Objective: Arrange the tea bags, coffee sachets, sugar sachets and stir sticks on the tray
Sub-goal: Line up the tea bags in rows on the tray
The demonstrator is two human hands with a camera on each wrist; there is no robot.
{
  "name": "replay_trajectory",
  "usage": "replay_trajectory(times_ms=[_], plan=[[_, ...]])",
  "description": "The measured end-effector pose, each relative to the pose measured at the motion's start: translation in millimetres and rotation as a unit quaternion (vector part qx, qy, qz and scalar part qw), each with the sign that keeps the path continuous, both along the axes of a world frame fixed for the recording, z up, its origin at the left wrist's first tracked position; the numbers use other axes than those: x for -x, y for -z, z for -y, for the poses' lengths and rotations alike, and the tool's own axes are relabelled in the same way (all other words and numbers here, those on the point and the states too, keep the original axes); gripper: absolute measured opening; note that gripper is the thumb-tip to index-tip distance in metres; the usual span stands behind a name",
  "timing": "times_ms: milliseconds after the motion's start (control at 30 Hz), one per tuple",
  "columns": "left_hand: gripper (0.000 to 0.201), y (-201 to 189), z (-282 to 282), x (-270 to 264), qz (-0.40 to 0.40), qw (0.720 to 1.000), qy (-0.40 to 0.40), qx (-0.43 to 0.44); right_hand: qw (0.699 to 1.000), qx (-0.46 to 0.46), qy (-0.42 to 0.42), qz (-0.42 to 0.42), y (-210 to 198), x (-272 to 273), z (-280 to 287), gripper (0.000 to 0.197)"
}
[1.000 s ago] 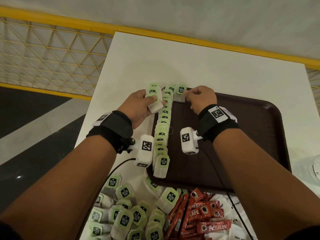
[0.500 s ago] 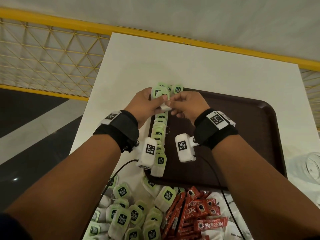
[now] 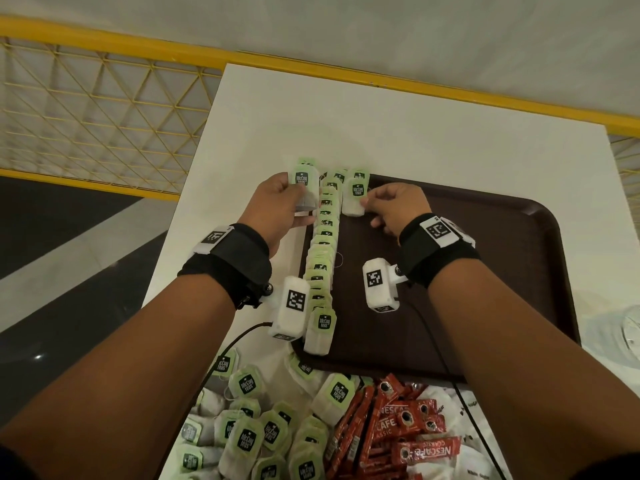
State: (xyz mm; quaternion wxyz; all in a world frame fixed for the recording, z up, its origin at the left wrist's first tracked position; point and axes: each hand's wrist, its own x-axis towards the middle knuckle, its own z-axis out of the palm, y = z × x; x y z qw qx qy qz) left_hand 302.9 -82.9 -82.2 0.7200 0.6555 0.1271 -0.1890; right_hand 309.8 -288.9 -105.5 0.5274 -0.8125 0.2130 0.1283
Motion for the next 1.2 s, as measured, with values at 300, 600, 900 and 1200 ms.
replay_trajectory(times_ms=[300,600,900,1200], plan=[[0.019,7.3,5.3,1.2,0.027,0.997,0.031,-0.063,0.995,0.094,0.031,-0.002,0.9,-7.5,-3.1,0.021],[0.026,5.2,15.8,3.9,0.037,0.999,0.031,-0.009,0.991,-0.047,-0.112,0.062,-26.8,12.7,-27.1,0.017],[0.015,0.1,16.8,9.1,0.020,0.998,0.039,0.046,0.990,-0.128,-0.039,0.038,-17.1,18.7,-19.1,0.007],[0.032,3.8,13.8,11.0,0.052,0.997,0.045,0.025,0.981,-0.193,0.008,0.008,-18.2,24.7,-21.6,0.006]])
